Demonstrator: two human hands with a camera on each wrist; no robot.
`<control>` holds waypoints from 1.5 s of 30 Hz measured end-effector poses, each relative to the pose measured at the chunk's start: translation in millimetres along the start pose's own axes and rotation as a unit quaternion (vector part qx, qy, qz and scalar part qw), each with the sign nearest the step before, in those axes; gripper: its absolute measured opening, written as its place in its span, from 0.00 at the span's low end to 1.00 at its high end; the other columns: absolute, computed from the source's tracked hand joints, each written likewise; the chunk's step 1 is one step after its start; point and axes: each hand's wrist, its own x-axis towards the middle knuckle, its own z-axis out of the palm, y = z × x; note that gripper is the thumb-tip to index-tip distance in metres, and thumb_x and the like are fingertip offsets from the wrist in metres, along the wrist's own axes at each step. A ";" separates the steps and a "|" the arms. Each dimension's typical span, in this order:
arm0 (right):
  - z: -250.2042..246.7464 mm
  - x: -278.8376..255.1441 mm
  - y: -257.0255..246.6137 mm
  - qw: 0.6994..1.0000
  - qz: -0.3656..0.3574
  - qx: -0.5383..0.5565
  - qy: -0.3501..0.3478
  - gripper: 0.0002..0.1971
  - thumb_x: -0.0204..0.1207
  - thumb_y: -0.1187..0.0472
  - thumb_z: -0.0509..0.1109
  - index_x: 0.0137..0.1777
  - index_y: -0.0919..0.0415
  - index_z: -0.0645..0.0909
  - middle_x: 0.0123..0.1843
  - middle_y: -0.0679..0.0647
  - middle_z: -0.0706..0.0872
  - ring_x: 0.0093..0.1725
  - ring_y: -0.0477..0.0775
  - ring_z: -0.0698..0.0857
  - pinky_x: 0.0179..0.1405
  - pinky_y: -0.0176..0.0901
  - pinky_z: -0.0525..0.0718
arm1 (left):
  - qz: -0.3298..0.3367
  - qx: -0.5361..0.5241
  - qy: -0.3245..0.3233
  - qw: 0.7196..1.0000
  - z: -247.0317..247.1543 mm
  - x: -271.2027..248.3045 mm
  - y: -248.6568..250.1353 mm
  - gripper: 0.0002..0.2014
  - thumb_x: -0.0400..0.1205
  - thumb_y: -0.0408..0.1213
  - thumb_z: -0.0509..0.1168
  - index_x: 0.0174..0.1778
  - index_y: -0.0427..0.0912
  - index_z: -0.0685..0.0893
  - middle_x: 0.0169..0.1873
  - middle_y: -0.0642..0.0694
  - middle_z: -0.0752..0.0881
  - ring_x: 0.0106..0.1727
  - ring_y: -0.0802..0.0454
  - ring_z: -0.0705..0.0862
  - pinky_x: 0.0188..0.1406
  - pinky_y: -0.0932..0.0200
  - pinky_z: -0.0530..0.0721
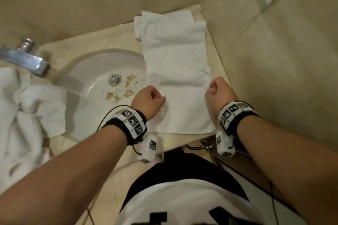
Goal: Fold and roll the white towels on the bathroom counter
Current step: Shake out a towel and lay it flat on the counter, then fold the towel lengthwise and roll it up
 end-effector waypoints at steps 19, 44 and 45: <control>56.9 -133.4 80.0 0.863 -0.300 -0.403 -0.050 0.17 0.65 0.63 0.76 0.54 0.56 0.77 0.48 0.57 0.78 0.45 0.62 0.79 0.43 0.53 0.75 | 0.271 0.448 -0.077 0.848 77.4 -120.7 -87.0 0.26 0.76 0.27 0.65 0.71 0.41 0.73 0.64 0.39 0.77 0.64 0.37 0.75 0.59 0.46 0.73; 8.4 -86.6 80.9 0.805 -0.387 -0.422 -0.157 0.11 0.70 0.63 0.72 0.51 0.55 0.78 0.49 0.55 0.80 0.44 0.60 0.80 0.39 0.47 0.65 | 0.212 0.306 -0.006 0.928 76.0 -113.6 -94.4 0.17 0.76 0.47 0.79 0.51 0.41 0.84 0.48 0.42 0.84 0.48 0.39 0.82 0.42 0.47 0.82; 4.5 -86.5 82.5 0.805 -0.389 -0.423 -0.147 0.11 0.69 0.64 0.73 0.50 0.55 0.78 0.48 0.54 0.80 0.43 0.60 0.80 0.39 0.47 0.65 | 0.206 0.299 0.004 0.932 75.4 -113.4 -95.1 0.14 0.76 0.43 0.78 0.49 0.40 0.83 0.47 0.41 0.84 0.47 0.37 0.82 0.39 0.48 0.80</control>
